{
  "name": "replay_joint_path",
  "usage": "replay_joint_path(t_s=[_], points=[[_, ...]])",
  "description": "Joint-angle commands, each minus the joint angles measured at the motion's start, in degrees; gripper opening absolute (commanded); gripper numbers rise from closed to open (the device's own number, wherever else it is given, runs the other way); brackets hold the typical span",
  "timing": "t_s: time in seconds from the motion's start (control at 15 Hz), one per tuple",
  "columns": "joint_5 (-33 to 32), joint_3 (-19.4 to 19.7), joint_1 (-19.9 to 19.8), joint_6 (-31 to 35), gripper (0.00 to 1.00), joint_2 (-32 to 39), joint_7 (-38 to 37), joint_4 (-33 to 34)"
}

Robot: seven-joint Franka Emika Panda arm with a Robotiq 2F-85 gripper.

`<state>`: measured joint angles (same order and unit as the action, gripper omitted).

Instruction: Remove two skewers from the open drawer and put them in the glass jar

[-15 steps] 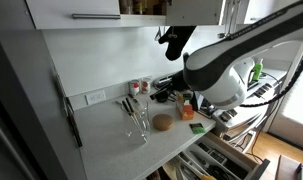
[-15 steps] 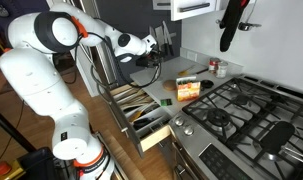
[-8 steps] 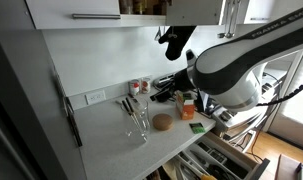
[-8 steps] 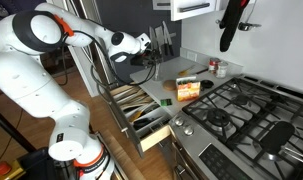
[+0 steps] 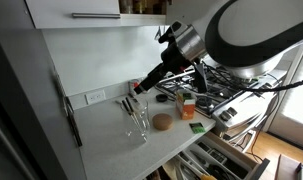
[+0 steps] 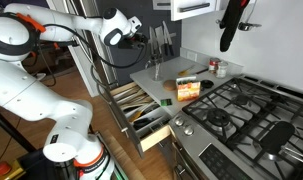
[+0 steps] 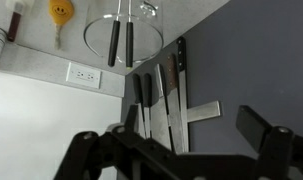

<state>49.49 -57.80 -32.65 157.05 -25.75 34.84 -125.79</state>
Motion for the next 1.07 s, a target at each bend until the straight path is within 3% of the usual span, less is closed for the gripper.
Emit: replay_joint_path(t_s=[0.0,0.2,0.4,0.6,0.87,1.0], points=[[-15.17,2.88,2.13,-4.6,1.0,-0.03,-13.28,3.51],[-29.33,7.31,6.46,-5.88,1.0,1.54,-24.84,4.62],[-40.94,15.32,14.39,-6.86,1.0,3.43,-33.46,4.09],[-45.26,23.08,22.58,-7.85,1.0,5.0,-36.9,3.97],[-44.58,31.73,33.08,-5.83,1.0,7.16,-37.67,2.05],[-47.07,33.71,34.92,-6.44,1.0,7.71,-38.37,3.41]])
